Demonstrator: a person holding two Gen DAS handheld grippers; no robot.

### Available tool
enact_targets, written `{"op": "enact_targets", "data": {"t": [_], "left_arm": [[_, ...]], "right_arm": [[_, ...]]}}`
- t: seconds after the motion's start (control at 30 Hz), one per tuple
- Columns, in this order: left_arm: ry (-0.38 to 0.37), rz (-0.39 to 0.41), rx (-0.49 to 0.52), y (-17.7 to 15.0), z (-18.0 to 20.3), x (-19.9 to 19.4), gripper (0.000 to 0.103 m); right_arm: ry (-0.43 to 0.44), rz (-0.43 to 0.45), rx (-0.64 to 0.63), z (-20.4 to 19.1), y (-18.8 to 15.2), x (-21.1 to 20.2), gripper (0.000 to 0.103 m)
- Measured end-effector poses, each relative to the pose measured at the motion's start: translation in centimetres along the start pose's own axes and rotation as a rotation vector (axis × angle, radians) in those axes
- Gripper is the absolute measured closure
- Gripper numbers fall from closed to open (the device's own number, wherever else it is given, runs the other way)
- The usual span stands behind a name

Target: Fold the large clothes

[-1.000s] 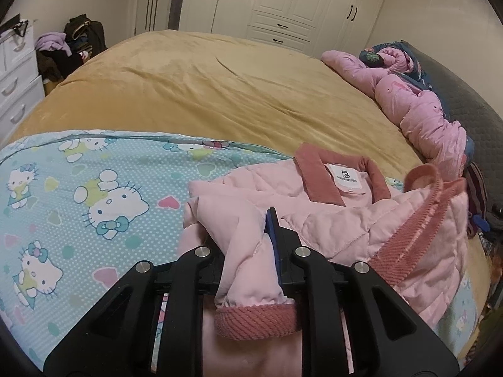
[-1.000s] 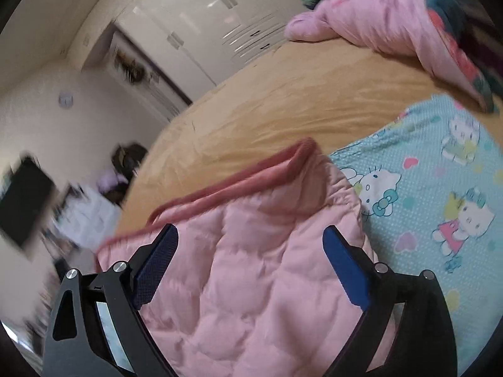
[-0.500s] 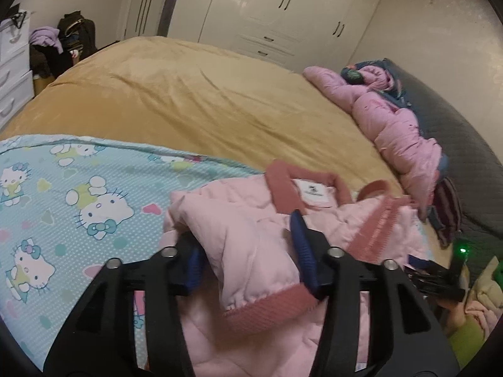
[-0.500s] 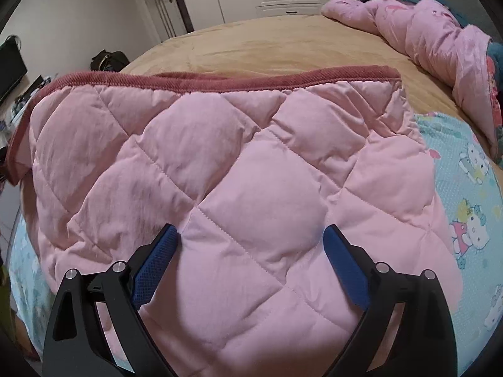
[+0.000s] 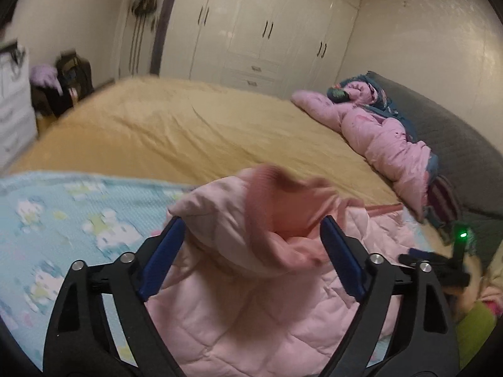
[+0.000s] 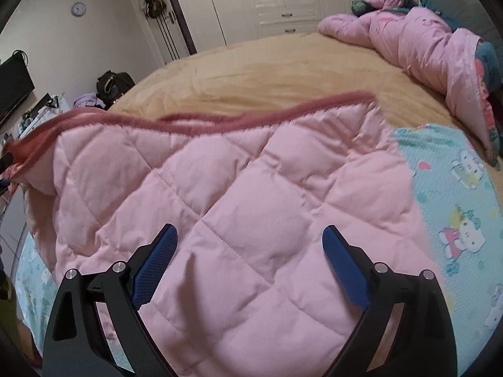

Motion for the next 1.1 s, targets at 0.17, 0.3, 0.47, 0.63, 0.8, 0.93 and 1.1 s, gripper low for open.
{"op": "enact_targets", "data": {"t": [0.17, 0.3, 0.47, 0.63, 0.8, 0.93, 1.1], "left_arm": [[0.039, 0.032, 0.037, 0.9, -0.2, -0.9, 0.018], [0.073, 0.012, 0.035, 0.3, -1.4, -0.3, 0.018], [0.149, -0.066, 0.04, -2.0, -4.0, 2.1, 0.013], [0.201, -0.172, 0.035, -5.7, -6.6, 5.0, 0.013], [0.197, -0.275, 0.044, -8.7, -7.5, 7.7, 0.013], [0.187, -0.303, 0.053, -9.5, -7.4, 8.9, 0.013], [0.181, -0.314, 0.051, -9.1, -6.7, 10.1, 0.013]], "right_arm": [[-0.04, 0.046, 0.004, 1.8, 0.8, -2.1, 0.01], [-0.077, 0.07, 0.019, 3.7, 1.3, -3.2, 0.01], [-0.104, 0.076, 0.051, 6.0, 1.4, -3.5, 0.01], [-0.156, 0.071, 0.055, 7.7, 1.4, -3.3, 0.01], [-0.199, 0.054, 0.05, 9.1, 1.2, -2.3, 0.01], [-0.207, 0.042, 0.04, 9.5, 1.1, -1.3, 0.01], [-0.199, 0.028, 0.026, 9.4, 1.4, 0.1, 0.01]]}}
Point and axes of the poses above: each gripper's, at about its wrist camera, not at the fingertips, and x roughly the way its jaws point, z to its right, y to its top, the point moved 8 cm from there along x, roughly the way its jaws point, and after that the axes turned 1 degree about x, right-handed, at the moved point
